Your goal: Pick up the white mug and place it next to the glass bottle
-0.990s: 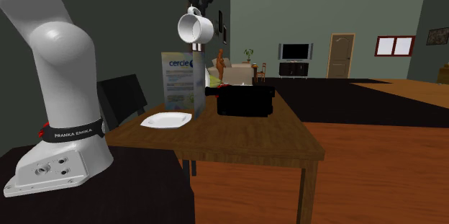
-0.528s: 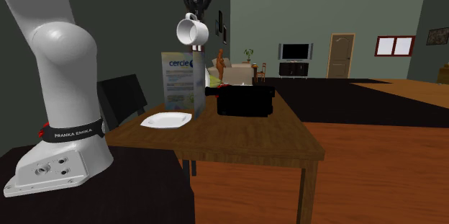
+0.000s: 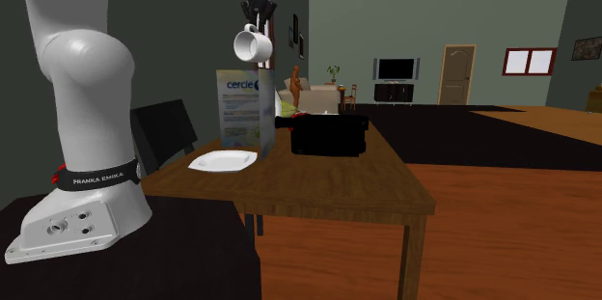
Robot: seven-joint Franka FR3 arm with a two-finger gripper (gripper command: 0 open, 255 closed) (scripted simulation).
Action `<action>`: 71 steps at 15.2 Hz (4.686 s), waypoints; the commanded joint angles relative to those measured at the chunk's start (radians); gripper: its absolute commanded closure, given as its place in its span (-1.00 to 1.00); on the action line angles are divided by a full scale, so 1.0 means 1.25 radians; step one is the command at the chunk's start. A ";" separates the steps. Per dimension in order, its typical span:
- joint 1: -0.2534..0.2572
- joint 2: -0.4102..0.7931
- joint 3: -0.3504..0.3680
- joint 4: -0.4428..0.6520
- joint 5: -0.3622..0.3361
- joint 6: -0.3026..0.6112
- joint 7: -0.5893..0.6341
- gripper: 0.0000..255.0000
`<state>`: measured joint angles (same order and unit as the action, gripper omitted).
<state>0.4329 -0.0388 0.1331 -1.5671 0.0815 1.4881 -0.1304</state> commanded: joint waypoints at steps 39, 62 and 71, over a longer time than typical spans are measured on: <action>0.128 0.329 0.076 0.142 -0.064 0.195 0.190 1.00; 0.126 0.369 0.070 -0.048 -0.071 0.424 0.182 1.00; 0.128 0.408 0.066 -0.090 -0.078 0.505 0.181 1.00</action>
<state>0.5931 0.4683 0.2164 -1.6675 -0.0157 2.1032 0.0959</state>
